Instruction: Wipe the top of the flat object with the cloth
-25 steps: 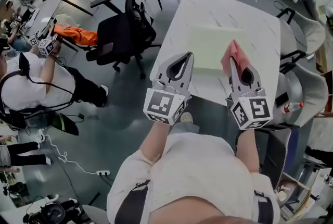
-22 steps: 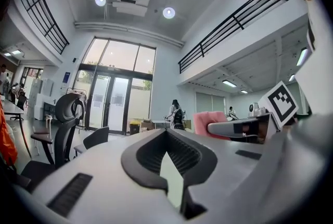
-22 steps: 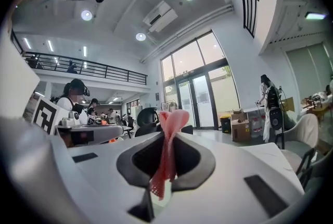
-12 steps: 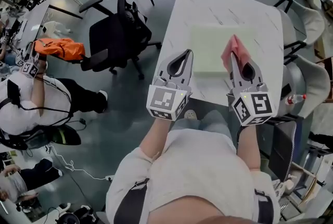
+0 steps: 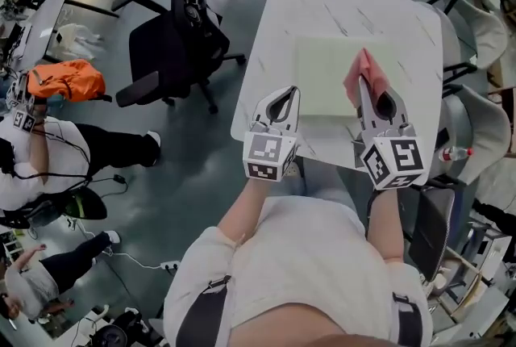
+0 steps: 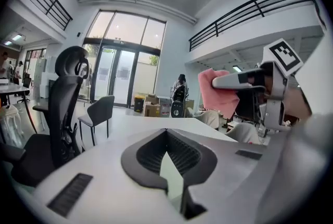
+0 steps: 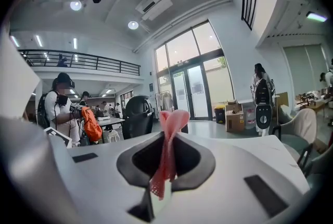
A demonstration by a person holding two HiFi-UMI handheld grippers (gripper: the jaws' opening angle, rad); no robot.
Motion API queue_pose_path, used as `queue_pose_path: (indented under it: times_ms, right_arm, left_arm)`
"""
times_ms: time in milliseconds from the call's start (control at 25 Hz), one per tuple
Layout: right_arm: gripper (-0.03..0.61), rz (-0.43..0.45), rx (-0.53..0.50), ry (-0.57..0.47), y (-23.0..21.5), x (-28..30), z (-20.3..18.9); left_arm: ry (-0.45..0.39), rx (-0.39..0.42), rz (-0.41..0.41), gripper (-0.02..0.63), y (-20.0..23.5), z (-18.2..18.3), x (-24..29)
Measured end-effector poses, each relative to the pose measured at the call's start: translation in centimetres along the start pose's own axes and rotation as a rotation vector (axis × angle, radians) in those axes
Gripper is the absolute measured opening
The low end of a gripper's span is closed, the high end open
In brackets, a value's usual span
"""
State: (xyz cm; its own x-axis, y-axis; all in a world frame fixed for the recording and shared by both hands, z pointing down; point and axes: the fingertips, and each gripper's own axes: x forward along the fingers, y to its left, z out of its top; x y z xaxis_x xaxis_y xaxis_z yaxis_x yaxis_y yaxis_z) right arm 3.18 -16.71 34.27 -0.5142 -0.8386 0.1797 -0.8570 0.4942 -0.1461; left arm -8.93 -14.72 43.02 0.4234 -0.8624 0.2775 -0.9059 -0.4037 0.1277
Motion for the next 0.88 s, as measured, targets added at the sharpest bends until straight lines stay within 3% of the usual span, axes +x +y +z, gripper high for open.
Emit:
queue_pose_path:
  times_ms: [560, 880]
  right_arm:
    - [0.031, 0.057, 0.037, 0.084, -2.6, 4.5, -1.8]
    - [0.031, 0.075, 0.064, 0.122, -4.0, 5.8, -3.2]
  left_arm:
    - [0.293, -0.032, 0.047, 0.012, -0.1, -10.9, 4.9]
    - [0.331, -0.022, 0.072, 0.012, -0.2, -12.0, 5.8]
